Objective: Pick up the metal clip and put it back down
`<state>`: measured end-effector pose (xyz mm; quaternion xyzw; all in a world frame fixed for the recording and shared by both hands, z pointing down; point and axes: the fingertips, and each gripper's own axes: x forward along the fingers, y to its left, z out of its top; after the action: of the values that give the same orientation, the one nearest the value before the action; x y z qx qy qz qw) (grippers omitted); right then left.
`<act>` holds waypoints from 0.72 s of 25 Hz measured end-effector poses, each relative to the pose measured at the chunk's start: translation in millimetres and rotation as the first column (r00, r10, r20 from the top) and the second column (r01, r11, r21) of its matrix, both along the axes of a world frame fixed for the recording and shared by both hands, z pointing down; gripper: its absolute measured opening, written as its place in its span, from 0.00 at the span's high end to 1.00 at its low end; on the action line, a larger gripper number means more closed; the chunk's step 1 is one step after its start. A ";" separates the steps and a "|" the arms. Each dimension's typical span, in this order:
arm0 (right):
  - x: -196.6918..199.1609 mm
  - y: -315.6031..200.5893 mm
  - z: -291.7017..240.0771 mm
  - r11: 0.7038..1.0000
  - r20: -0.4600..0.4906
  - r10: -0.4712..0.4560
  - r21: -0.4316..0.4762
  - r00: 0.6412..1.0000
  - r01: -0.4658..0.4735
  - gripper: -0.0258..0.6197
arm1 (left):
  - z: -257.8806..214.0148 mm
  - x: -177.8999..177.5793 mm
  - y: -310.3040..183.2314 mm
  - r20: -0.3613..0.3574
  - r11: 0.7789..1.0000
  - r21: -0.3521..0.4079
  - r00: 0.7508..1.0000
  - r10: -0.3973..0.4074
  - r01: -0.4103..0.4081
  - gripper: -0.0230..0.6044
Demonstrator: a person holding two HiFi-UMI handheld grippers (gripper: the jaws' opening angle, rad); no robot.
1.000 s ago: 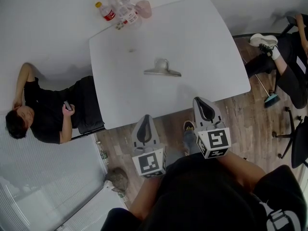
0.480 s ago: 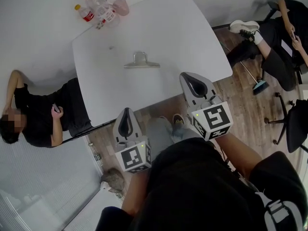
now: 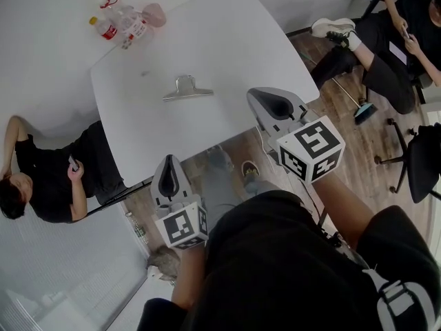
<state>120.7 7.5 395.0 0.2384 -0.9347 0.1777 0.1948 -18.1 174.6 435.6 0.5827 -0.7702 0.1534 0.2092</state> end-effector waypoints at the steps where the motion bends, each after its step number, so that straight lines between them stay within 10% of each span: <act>1: -0.4 -0.9 -0.3 1.000 0.001 -0.002 -0.004 1.000 0.002 0.93 | 0.6 -0.9 -0.9 -0.002 1.000 -0.002 1.000 0.005 -0.005 0.93; 18: -29.6 -8.0 -6.6 0.996 -0.014 -0.092 -0.004 0.996 0.092 0.93 | 15.0 -36.4 -13.6 0.009 0.999 -0.005 0.999 0.033 -0.033 0.93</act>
<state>91.1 -0.6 388.4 0.1962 -0.9430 0.1682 0.2096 -54.5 161.0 450.6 0.5942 -0.7610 0.1613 0.2045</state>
